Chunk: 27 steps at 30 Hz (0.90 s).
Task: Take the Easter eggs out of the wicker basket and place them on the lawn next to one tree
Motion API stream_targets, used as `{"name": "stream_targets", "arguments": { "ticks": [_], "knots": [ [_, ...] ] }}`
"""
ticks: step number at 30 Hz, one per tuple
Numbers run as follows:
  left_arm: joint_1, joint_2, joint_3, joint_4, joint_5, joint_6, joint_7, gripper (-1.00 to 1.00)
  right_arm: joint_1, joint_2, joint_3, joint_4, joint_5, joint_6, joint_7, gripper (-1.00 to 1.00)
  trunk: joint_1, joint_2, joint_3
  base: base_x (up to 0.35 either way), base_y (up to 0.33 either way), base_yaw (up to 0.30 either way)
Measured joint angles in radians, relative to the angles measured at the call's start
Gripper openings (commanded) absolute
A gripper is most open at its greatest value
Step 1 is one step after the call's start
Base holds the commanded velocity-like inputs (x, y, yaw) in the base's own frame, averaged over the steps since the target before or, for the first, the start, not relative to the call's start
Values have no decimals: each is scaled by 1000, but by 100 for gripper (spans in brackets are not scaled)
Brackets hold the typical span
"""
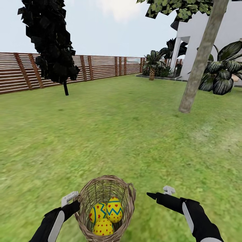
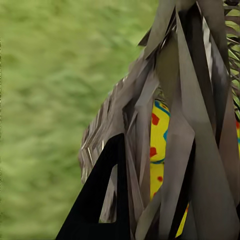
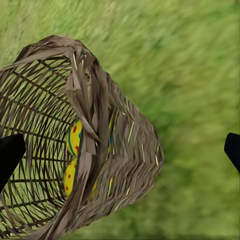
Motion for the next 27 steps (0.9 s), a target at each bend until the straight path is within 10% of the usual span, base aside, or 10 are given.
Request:
{"name": "stream_targets", "arguments": {
  "ticks": [27],
  "knots": [
    [0, 0, 0, -26, 1, 3, 1, -100, 0, 2, 2, 2, 1, -4, -9, 100, -104, 189, 85, 0, 0, 0]
  ]
}}
